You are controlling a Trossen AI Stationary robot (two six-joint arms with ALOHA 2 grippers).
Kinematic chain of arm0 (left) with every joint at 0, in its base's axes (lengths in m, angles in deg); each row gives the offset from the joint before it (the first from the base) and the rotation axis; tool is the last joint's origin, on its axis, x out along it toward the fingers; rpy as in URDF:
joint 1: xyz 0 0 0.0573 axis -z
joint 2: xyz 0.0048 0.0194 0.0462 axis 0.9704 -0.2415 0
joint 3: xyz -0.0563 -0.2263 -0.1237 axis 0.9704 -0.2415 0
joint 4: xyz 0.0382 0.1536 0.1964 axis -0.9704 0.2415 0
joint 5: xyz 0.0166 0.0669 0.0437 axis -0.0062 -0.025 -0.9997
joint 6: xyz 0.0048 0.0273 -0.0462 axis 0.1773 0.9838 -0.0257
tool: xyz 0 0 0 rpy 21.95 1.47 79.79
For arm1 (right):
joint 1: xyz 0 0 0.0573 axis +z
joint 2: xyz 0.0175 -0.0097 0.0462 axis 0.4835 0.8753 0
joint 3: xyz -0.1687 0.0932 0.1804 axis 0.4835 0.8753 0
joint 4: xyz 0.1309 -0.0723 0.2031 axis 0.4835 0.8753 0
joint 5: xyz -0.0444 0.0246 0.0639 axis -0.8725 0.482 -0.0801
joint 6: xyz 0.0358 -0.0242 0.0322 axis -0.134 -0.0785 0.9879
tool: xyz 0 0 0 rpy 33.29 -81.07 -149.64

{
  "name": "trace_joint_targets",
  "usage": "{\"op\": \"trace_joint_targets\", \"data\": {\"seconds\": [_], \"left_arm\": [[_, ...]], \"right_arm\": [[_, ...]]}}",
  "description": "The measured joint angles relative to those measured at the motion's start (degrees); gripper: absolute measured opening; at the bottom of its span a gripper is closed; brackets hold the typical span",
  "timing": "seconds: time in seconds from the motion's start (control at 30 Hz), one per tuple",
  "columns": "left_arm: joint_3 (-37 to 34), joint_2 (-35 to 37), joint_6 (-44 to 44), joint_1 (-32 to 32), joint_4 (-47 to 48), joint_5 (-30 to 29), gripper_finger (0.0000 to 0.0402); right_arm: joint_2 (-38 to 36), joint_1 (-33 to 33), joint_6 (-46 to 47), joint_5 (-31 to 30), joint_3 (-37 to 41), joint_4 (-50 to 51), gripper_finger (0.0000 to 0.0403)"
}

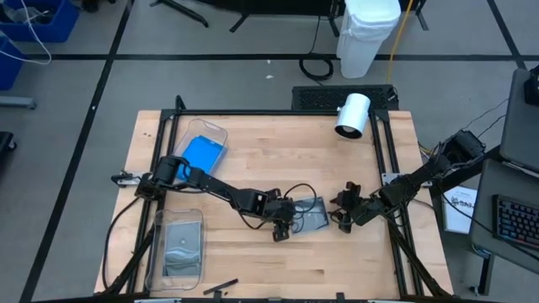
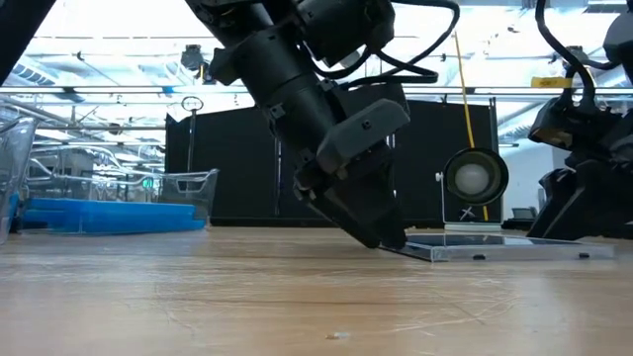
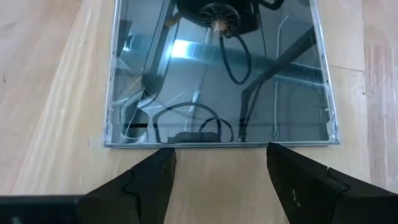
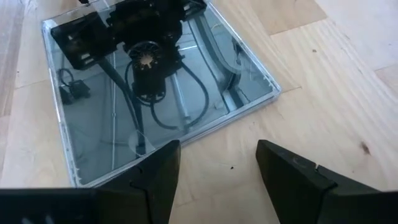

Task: Pick & place jewel cases by type
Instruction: Put the black CD case into the bottom transparent bin

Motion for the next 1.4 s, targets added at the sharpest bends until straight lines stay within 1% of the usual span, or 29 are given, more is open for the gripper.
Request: {"op": "trace_joint_targets", "data": {"seconds": [0.13, 0.33, 0.47, 0.53, 0.73, 0.87, 1.03, 1.13, 1.3, 1.4], "left_arm": [[-0.40, 2.04, 4.73, 0.00, -3.28, -0.43, 0.0253], [0.41, 6.51, 11.92, -0.02, -1.80, -1.54, 0.0245], [1.38, 9.29, 17.54, 0.04, -8.31, -4.60, 0.0243], [1.29, 9.67, 20.59, 0.24, -9.43, -5.67, 0.0243], [1.15, 9.53, 26.35, 0.20, -12.89, -4.16, 0.0243], [0.81, 7.85, 24.64, -0.84, -10.50, -4.47, 0.0243], [0.97, 6.63, 24.34, -1.93, -11.86, -5.28, 0.0243], [0.85, 5.90, 26.30, -2.03, -11.64, -5.68, 0.0243], [0.92, 5.08, 29.73, -1.96, -16.01, -6.63, 0.0243], [0.92, 5.08, 33.68, -1.56, -17.90, -7.01, 0.0243]], "right_arm": [[0.00, 0.06, -0.23, -1.02, 0.10, 0.37, 0.0210], [0.02, 0.07, -0.47, -1.17, 0.10, 0.25, 0.0210], [0.04, 0.00, 0.45, -1.73, 0.07, -0.82, 0.0210], [-0.02, -0.17, 1.00, -2.55, -0.22, -1.97, 0.0210], [0.02, -0.37, 0.43, -1.96, -0.14, -3.18, 0.0210], [0.09, -0.37, 0.28, -1.76, -0.11, -2.87, 0.0210], [0.17, -0.37, 0.13, -1.76, -0.11, -2.69, 0.0210], [0.16, -0.37, 0.08, -1.77, -0.11, -2.81, 0.0210], [0.17, -0.37, -0.61, -1.78, -0.11, -2.94, 0.0210], [0.17, -0.37, -0.97, -1.76, -0.11, -2.94, 0.0210]]}}
